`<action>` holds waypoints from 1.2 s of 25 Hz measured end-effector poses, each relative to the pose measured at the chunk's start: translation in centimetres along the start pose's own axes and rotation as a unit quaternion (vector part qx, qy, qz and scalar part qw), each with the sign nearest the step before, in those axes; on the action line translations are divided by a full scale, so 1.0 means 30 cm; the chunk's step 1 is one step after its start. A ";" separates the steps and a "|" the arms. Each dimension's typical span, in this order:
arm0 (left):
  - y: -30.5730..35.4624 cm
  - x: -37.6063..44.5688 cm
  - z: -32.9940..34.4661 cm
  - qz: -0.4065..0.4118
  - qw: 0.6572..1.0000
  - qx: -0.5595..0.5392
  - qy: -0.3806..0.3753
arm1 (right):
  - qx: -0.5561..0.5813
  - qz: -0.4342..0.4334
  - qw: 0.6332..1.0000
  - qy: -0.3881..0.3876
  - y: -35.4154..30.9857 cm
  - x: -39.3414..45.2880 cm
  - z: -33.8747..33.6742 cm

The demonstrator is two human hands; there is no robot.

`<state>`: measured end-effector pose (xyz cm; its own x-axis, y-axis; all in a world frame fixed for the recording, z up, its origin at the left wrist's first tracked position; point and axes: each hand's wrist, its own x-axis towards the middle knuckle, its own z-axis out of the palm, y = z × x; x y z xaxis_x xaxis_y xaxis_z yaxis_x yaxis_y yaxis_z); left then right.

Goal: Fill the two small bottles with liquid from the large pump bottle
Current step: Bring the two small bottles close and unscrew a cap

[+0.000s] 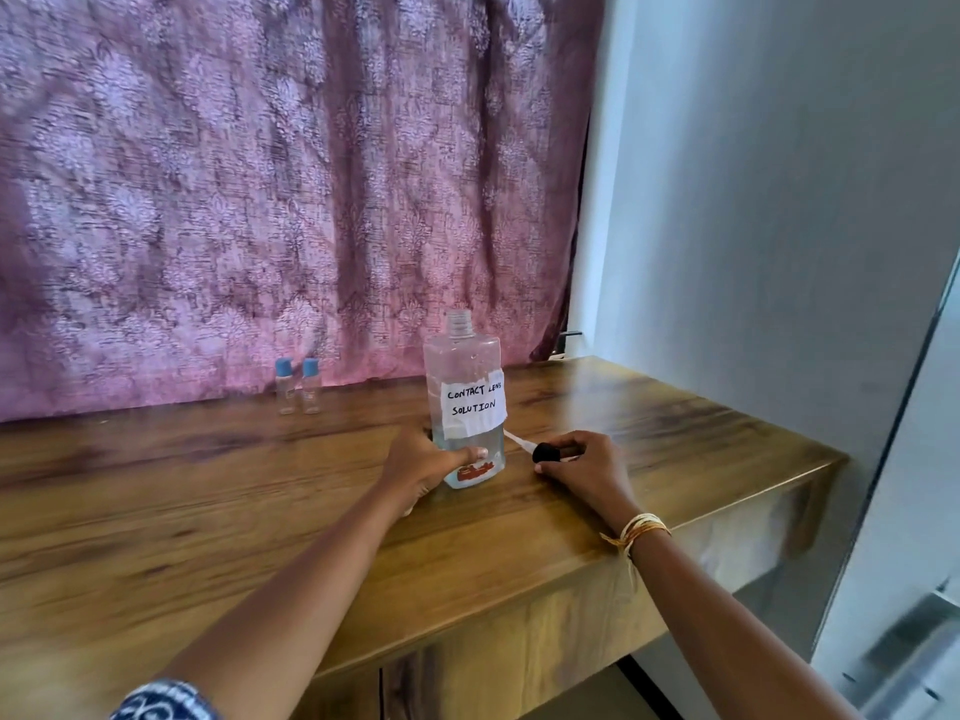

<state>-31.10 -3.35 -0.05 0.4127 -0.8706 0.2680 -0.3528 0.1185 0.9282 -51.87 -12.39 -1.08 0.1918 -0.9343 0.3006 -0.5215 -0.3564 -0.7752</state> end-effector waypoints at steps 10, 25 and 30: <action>-0.031 0.040 0.045 0.033 0.999 0.032 -0.009 | -0.042 -0.006 0.999 0.001 0.037 0.024 0.014; -0.003 -0.072 -0.090 -0.030 0.973 0.217 -0.066 | -0.155 -0.161 0.974 0.043 -0.136 -0.293 0.100; -0.011 -0.130 -0.255 -0.026 0.973 0.229 -0.026 | -0.108 -0.238 0.961 -0.090 -0.256 -0.331 0.180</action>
<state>-26.17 3.66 0.57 0.4011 -0.8939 0.2004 -0.6755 -0.1409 0.7238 -45.27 -0.43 -1.12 0.5823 -0.6586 0.4767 -0.4959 -0.7523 -0.4337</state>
